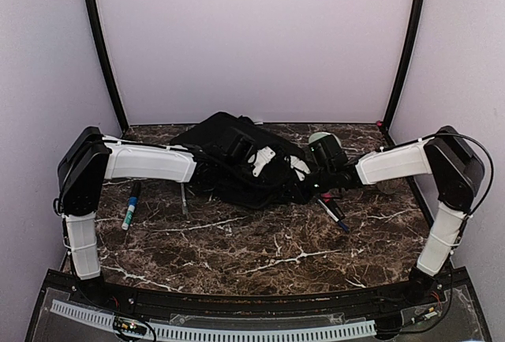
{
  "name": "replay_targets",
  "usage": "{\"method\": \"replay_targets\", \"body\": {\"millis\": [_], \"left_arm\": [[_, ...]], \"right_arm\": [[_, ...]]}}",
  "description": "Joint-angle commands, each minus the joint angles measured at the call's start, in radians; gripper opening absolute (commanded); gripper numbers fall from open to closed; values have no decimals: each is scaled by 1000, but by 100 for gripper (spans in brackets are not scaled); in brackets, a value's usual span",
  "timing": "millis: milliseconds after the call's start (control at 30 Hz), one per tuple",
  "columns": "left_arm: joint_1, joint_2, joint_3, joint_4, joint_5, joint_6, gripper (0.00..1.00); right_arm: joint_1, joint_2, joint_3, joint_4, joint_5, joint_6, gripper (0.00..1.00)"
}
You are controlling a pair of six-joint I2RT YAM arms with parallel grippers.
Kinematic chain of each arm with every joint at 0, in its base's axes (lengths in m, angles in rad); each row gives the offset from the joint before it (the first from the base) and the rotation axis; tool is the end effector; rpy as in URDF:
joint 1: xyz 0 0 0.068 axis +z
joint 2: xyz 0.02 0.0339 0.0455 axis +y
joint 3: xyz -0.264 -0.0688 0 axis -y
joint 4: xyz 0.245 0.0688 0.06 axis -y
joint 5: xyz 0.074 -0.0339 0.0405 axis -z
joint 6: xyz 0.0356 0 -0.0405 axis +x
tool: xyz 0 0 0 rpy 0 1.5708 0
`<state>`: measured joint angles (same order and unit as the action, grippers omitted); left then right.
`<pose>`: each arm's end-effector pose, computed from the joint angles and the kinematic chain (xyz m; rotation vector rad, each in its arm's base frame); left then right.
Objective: Pack the student bag
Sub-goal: Pick up the largest pocket of the bag from the student bag, then unzip the largest pocket of the student bag.
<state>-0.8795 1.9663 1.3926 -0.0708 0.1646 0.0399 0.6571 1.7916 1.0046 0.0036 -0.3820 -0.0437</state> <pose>0.2807 -0.3483 0.2090 1.0960 2.0020 -0.6359 0.2841 0.2360 0.1644 -1.0047 2.1875 0.7432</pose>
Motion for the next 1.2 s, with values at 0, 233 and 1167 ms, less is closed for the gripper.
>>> {"method": "replay_targets", "body": {"millis": [0,233,1167], "left_arm": [[-12,-27,-9,67,67,-8,0],[-12,-30,-13,60,51,7,0],[-66,-123,-89,-52,-181,277,0]], "right_arm": [[5,2,-27,91,-6,12,21],[-23,-15,-39,59,4,9,4],[-176,-7,3,-213,-54,-168,0]]}}
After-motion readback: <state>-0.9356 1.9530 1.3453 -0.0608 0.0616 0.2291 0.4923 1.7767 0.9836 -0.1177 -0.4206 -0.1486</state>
